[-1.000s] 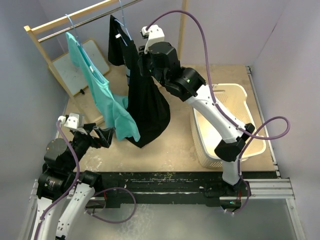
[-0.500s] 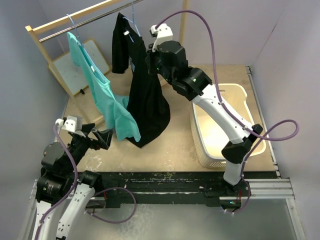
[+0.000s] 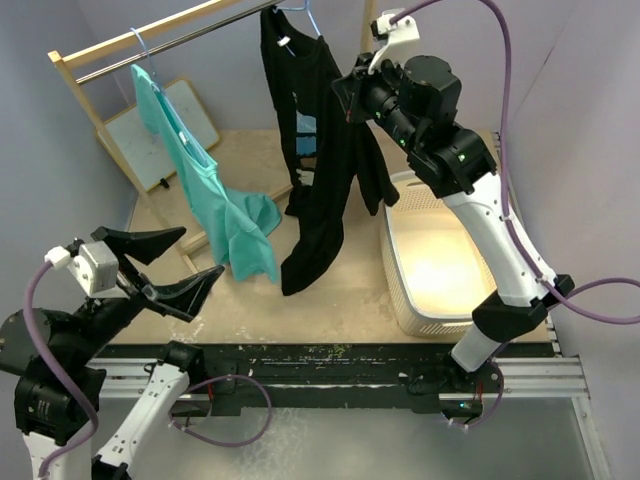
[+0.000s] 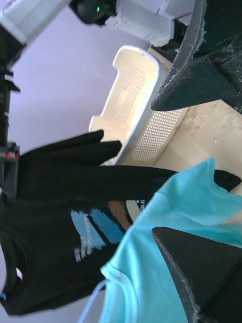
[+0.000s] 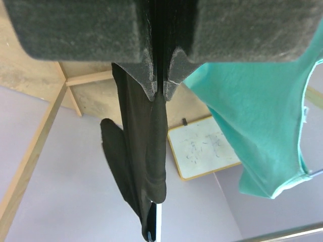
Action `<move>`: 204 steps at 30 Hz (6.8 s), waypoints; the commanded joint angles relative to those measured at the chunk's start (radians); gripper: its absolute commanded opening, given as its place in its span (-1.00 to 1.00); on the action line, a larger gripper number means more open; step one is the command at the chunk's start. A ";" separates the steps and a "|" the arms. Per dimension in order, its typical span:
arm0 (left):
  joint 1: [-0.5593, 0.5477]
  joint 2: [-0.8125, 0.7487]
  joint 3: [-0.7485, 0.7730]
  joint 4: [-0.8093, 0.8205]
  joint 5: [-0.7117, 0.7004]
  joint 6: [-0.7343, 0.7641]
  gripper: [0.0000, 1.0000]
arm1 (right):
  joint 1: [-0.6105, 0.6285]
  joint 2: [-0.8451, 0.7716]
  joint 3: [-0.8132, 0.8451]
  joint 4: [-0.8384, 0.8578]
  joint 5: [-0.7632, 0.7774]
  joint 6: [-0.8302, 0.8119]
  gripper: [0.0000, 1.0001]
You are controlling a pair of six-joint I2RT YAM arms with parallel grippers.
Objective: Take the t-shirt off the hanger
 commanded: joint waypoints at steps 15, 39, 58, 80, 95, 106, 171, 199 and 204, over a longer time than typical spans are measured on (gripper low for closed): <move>-0.012 0.251 0.201 0.062 0.243 0.063 0.98 | -0.025 -0.550 -0.418 -0.078 -0.450 -0.020 -1.00; -0.033 0.481 0.221 0.471 0.667 -0.044 0.96 | -0.026 -0.969 -0.727 -0.280 -0.752 0.086 -1.00; -0.043 0.532 0.085 0.489 0.794 -0.140 0.50 | -0.025 -0.927 -0.704 -0.166 -0.786 0.137 -1.00; -0.095 0.512 0.118 0.358 0.635 -0.001 -1.00 | -0.026 -0.945 -0.784 -0.198 -0.585 0.118 0.06; -0.094 0.469 0.238 0.183 0.532 0.106 -1.00 | -0.025 -1.049 -0.839 -0.333 -0.388 0.085 -0.96; -0.095 0.451 0.244 0.159 0.442 0.128 -1.00 | -0.025 -1.065 -0.834 -0.387 -0.295 0.086 -0.42; -0.095 0.261 0.312 0.005 0.484 0.040 -1.00 | -0.019 -0.930 -0.824 -0.193 -0.634 -0.139 0.12; -0.095 0.197 0.316 -0.004 0.279 0.052 -1.00 | -0.020 -0.892 -0.849 -0.369 0.216 0.228 -1.00; -0.095 0.171 0.287 0.031 0.207 0.042 -1.00 | -0.019 -0.863 -0.870 -0.402 0.247 0.260 -1.00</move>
